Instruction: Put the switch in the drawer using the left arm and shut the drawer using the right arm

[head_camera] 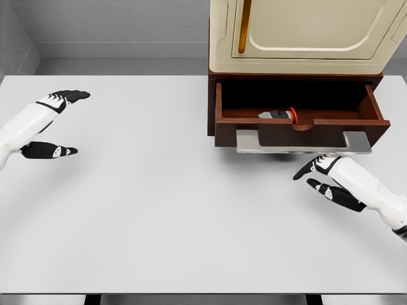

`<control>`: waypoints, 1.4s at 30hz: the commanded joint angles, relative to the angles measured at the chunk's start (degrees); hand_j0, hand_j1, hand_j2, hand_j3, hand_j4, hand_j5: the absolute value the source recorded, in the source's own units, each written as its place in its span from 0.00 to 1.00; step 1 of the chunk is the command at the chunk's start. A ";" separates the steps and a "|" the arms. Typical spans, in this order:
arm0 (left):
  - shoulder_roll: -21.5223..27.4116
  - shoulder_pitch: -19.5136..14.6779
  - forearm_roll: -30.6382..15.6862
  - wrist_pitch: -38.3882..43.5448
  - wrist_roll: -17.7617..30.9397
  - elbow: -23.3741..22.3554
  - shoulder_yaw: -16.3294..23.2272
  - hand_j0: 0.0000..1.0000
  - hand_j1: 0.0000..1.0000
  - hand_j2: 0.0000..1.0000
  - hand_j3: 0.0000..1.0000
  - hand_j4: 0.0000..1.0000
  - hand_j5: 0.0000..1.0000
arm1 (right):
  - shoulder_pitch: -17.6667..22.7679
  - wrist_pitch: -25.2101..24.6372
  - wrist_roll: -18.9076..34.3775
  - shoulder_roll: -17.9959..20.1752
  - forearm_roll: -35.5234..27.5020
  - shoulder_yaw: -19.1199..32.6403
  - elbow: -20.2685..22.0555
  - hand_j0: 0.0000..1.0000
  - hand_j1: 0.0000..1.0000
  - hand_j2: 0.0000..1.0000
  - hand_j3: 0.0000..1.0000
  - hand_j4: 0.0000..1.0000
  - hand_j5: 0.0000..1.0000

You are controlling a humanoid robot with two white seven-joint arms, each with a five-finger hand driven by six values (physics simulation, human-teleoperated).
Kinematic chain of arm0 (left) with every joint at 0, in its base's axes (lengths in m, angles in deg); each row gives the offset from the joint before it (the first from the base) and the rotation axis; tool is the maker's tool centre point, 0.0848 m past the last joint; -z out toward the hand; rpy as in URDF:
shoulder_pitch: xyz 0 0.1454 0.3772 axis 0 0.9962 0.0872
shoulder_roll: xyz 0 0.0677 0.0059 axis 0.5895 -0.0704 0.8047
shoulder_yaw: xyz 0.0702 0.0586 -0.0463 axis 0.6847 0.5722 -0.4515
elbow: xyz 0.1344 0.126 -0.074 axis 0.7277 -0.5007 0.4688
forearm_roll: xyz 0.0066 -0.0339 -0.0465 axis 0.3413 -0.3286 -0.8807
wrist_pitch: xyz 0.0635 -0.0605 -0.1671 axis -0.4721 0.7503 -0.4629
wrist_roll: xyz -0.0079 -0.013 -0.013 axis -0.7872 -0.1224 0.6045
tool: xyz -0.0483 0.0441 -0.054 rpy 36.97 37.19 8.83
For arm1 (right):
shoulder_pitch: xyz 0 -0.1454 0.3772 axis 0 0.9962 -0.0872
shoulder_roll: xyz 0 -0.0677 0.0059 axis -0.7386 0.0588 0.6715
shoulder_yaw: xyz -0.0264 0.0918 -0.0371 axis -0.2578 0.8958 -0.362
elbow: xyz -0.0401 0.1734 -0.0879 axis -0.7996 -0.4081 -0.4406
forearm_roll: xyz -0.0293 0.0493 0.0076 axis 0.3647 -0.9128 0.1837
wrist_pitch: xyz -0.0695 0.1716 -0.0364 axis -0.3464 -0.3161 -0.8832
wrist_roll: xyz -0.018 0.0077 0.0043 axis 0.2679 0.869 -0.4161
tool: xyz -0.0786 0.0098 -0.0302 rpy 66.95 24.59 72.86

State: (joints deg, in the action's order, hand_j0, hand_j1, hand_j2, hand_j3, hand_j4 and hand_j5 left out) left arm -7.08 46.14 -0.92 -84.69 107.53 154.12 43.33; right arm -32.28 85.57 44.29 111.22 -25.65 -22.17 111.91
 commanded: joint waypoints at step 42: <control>-0.36 0.09 -0.58 0.16 -0.03 0.00 0.08 1.00 1.00 1.00 1.00 1.00 1.00 | -9.67 -0.04 -0.02 -4.95 1.24 -6.02 -10.64 0.52 0.52 0.52 0.52 0.52 0.52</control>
State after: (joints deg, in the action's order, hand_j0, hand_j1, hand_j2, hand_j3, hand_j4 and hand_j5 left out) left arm -7.46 46.23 -1.05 -84.69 107.53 154.11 43.41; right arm -42.30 85.61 44.58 106.31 -23.36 -27.96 101.52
